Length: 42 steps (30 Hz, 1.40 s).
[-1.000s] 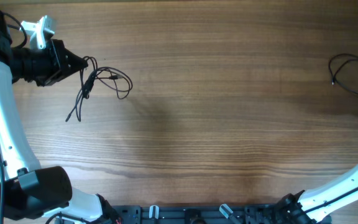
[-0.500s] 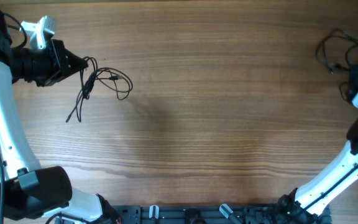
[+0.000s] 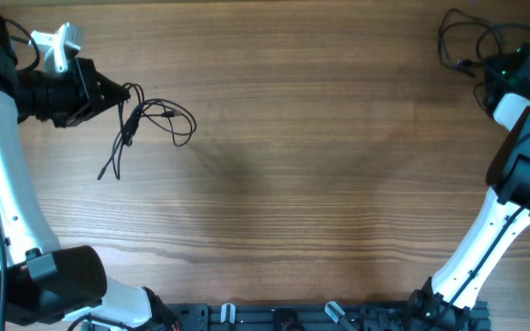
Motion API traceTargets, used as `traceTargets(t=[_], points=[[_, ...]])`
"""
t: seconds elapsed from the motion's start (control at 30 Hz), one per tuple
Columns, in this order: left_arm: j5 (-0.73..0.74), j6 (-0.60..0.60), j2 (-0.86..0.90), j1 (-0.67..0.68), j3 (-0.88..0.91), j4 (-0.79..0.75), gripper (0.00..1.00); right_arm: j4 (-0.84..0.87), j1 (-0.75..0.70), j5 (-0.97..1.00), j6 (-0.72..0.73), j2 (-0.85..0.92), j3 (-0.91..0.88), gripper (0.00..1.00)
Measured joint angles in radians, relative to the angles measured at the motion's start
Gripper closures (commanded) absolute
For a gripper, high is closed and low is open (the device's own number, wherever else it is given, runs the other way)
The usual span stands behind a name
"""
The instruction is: Untangle cables
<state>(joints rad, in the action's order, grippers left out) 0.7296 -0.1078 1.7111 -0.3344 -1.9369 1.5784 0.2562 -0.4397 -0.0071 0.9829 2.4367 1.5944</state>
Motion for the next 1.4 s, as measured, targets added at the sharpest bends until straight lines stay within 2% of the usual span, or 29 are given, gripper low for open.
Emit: traceTargets(t=[0.33, 0.6, 0.8, 1.0, 1.17, 1.3, 1.4], points=[[0.0, 0.0, 0.0, 0.0, 0.0, 0.0, 0.96, 0.019, 0.031, 0.015, 0.008, 0.015, 0.016, 0.96], [0.0, 0.0, 0.0, 0.0, 0.0, -0.002, 0.96, -0.167, 0.038, -0.107, -0.002, 0.015, 0.17, 0.96], [0.0, 0.0, 0.0, 0.0, 0.0, -0.032, 0.96, -0.242, 0.08, -0.121, -0.195, -0.034, 0.255, 0.96], [0.0, 0.0, 0.0, 0.0, 0.0, -0.035, 0.96, -0.296, 0.158, 0.009, -0.38, -0.068, 0.265, 0.95], [0.0, 0.0, 0.0, 0.0, 0.0, -0.048, 0.96, -0.238, 0.157, 0.008, -0.458, -0.103, 0.269, 0.96], [0.0, 0.0, 0.0, 0.0, 0.0, -0.039, 0.96, -0.048, 0.202, 0.008, -0.623, -0.076, 0.272, 0.96], [0.0, 0.001, 0.0, 0.0, 0.0, -0.052, 0.96, 0.024, 0.249, 0.008, -0.761, -0.04, 0.273, 0.95]])
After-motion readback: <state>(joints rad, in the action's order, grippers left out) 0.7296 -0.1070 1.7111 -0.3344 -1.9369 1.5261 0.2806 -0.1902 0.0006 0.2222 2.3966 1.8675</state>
